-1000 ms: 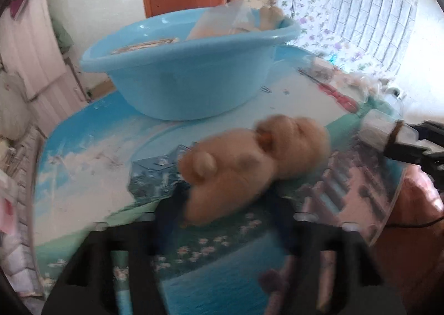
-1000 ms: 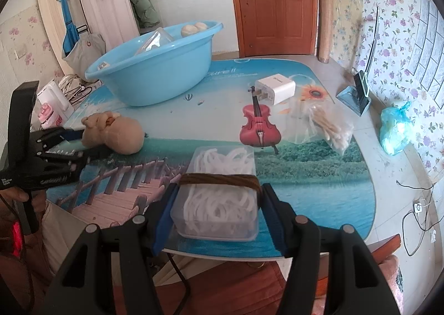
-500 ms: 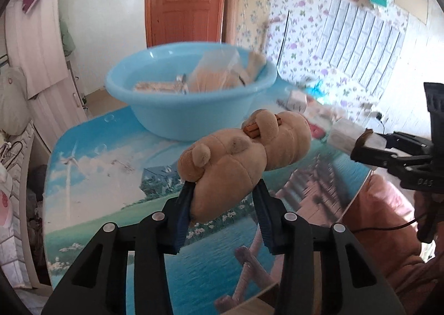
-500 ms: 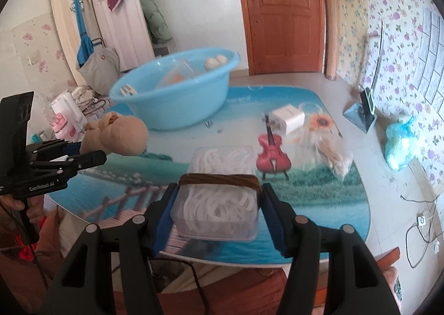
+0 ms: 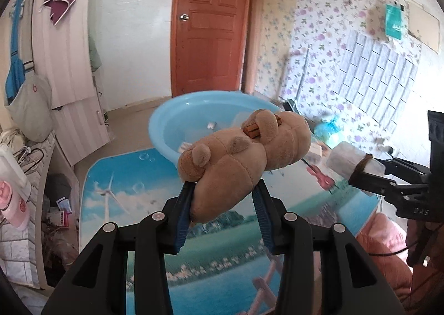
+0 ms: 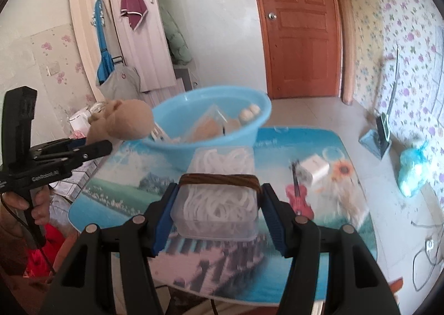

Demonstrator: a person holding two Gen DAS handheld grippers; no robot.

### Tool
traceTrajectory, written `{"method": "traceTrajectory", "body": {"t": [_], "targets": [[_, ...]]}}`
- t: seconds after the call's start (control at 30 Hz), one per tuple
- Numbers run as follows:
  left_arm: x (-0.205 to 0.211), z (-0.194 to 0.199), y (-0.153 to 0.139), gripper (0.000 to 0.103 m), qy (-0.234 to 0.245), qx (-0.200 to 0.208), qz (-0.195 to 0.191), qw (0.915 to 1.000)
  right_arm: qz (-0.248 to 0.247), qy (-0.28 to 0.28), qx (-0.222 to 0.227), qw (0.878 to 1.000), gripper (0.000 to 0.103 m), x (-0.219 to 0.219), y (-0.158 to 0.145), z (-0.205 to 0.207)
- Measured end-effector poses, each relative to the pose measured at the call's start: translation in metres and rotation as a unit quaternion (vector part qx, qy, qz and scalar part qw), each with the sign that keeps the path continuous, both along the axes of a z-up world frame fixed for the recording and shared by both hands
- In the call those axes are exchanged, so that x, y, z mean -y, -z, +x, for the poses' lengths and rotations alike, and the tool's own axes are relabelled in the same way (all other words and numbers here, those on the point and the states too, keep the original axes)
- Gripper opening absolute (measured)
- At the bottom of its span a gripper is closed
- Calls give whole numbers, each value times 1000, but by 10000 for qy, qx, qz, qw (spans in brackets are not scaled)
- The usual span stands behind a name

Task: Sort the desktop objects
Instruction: 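Hold the plush bear and cord box over the blue basin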

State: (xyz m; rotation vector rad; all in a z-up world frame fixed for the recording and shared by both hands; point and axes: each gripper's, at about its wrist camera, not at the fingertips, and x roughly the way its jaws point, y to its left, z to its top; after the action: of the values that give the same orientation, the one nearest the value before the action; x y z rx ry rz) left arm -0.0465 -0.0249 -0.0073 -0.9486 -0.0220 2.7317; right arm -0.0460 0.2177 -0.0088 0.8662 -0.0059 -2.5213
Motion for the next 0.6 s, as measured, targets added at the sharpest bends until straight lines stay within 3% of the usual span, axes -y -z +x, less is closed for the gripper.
{"method": "traceTrajectory", "body": {"t": [0.6], "targets": [[5, -80, 9, 41, -133, 32, -142, 9998, 56, -358, -98, 9993, 58, 35, -2, -75]]}}
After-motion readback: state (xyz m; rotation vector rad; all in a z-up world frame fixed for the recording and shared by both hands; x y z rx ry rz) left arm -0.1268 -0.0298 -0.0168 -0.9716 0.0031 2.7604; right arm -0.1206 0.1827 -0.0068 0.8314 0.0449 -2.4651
